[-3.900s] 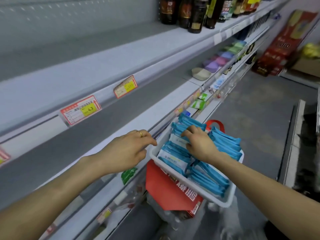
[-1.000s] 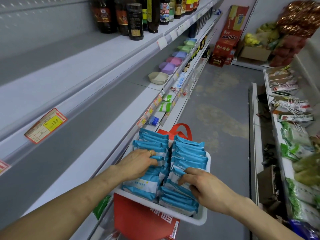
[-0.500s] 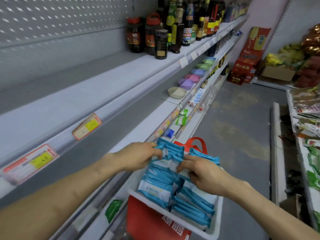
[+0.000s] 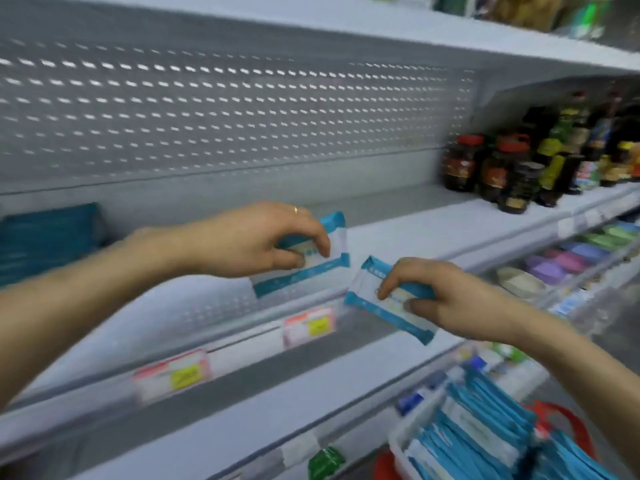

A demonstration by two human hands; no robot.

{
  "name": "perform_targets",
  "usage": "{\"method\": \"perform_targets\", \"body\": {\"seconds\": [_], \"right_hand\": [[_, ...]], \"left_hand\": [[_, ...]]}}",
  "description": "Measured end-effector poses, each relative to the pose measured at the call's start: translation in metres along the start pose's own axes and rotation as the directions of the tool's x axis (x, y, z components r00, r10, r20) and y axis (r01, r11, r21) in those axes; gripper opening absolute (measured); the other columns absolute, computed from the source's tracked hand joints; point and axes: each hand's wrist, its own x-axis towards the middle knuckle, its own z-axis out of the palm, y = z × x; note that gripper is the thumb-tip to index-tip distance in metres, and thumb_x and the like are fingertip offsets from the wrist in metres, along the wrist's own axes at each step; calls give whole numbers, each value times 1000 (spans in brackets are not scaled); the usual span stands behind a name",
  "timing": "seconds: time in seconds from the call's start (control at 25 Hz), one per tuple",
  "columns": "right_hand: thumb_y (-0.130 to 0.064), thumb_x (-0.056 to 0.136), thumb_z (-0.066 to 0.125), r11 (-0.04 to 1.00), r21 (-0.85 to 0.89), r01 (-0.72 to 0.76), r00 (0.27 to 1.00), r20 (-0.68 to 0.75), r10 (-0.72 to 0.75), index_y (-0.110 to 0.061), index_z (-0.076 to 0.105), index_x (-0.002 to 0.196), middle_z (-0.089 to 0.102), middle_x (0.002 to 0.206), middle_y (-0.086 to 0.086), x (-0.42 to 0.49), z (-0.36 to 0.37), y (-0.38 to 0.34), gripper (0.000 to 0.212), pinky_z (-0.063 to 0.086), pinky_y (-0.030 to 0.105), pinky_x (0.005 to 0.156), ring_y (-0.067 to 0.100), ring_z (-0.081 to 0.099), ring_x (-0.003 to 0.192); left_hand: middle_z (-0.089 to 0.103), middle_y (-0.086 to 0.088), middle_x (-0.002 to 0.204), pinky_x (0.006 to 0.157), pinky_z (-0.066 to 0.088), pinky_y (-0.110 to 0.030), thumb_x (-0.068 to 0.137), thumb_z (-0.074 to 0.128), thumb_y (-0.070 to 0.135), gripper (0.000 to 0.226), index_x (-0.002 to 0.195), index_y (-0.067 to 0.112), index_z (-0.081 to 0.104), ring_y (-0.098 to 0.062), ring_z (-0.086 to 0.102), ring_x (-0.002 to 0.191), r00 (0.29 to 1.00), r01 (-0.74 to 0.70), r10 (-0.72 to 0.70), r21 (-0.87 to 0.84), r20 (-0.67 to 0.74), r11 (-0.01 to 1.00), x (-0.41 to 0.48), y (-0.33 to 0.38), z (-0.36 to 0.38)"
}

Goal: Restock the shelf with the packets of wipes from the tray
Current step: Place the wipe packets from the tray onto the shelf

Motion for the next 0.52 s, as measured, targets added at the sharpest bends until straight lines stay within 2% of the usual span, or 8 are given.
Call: {"method": "perform_targets", "body": {"seconds": [0.16, 0.28, 0.36, 0.44, 0.52], "right_hand": [[-1, 91, 66, 972, 73, 223, 974, 21, -225, -38, 69, 109, 57, 114, -19, 87, -5, -72, 42, 45, 21, 88, 7, 59, 107], [-3, 92, 65, 934, 88, 346, 932, 79, -353, -40, 68, 109, 58, 115, -19, 150, 17, -126, 41, 48, 23, 83, 7, 58, 104], [-4, 92, 65, 905, 118, 409, 896, 135, -423, -40, 69, 110, 59, 115, -21, 186, 42, -164, 41, 46, 16, 81, 3, 58, 103], [-4, 91, 67, 866, 133, 483, 846, 185, -500, -40, 69, 110, 62, 116, -25, 219, 71, -205, 41, 43, 14, 85, -1, 57, 106], [-6, 92, 67, 835, 147, 529, 803, 229, -550, -41, 69, 110, 62, 118, -27, 245, 96, -238, 39, 46, 22, 93, 0, 57, 110]], "left_hand": [[59, 34, 113, 92, 37, -8, 95, 69, 25, 30, 117, 46, 65, 10, 56, 107, 958, 271, -263, 69, -112, 960, -122, -37, -83], [61, 35, 120, 102, 40, -18, 94, 71, 23, 31, 113, 47, 68, 10, 56, 114, 882, 448, -433, 46, -185, 893, -208, -49, -118], [62, 33, 122, 103, 41, -19, 94, 71, 23, 31, 112, 47, 69, 10, 57, 114, 826, 537, -520, 26, -216, 843, -254, -53, -125], [62, 32, 119, 91, 44, -16, 95, 69, 26, 30, 109, 53, 67, 9, 58, 104, 761, 630, -614, 17, -209, 776, -297, -53, -123], [62, 30, 115, 77, 44, -17, 97, 67, 30, 30, 107, 57, 65, 4, 58, 93, 706, 697, -685, 10, -182, 717, -328, -53, -116]]}}
